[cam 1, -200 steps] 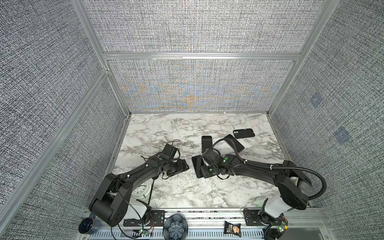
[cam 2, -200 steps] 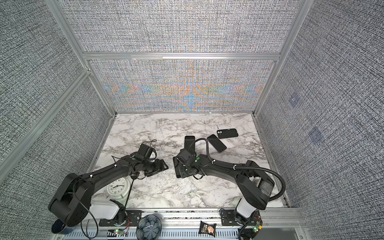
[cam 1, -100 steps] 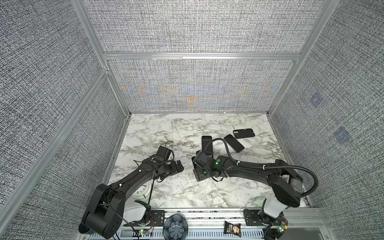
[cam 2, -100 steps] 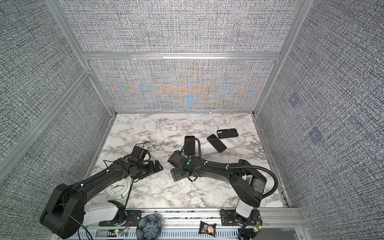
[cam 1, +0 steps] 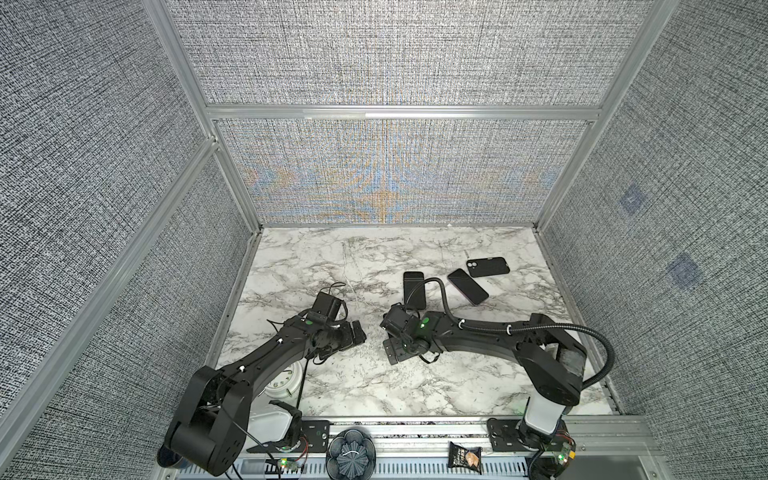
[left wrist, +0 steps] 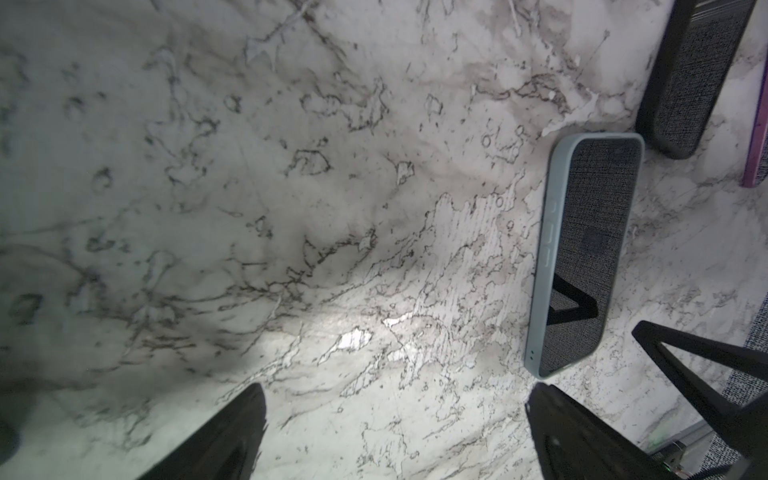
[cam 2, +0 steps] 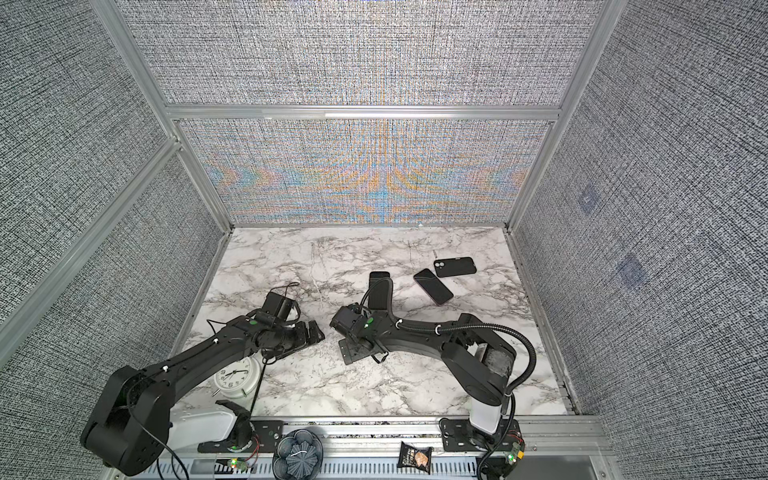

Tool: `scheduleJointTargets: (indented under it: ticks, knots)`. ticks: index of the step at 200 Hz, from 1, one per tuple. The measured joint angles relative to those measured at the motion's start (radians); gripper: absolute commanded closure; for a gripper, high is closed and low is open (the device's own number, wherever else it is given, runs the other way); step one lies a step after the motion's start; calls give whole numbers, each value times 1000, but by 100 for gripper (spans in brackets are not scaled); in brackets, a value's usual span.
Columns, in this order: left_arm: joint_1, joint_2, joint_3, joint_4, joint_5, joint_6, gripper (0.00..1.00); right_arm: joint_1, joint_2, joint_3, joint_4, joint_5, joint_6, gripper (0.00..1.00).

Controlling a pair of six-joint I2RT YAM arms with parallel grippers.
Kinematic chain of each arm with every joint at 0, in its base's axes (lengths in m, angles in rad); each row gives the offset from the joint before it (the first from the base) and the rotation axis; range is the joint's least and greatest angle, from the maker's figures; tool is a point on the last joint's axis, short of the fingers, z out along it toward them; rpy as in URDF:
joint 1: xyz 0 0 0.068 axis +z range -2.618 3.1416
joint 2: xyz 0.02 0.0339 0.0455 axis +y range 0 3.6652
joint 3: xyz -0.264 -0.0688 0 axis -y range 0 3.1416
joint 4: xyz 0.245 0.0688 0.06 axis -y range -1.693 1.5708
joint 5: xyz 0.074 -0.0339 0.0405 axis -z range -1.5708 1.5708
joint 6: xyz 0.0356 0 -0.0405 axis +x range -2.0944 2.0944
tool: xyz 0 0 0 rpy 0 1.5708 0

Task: Put the phone into the phone case
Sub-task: 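Lift the cased black phone with the right gripper while the left withdraws, then carry the cased phone with the right gripper and lower it beside the black case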

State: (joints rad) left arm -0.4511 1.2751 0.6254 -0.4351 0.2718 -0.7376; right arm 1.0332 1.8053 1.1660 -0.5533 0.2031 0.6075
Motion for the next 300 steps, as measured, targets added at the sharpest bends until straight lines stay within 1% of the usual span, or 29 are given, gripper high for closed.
scheduleJointTargets:
  ticks: [54, 129, 204, 238, 300]
  knots:
    - [0, 26, -3, 11, 5, -3, 1, -1, 63, 32, 2, -1, 0, 8]
    - [2, 42, -3, 16, 15, -3, 1, -5, 93, 52, -1, 4, 23, 26]
    - [18, 26, -8, 21, 15, -2, 1, -6, 91, 61, -15, 5, 42, 33]
    - [33, 22, -10, 22, 15, -2, 1, -13, 95, 116, -43, 6, 44, 34]
    - [55, 13, 1, 20, 15, 0, 1, -58, 171, 283, -45, 5, 21, 36]
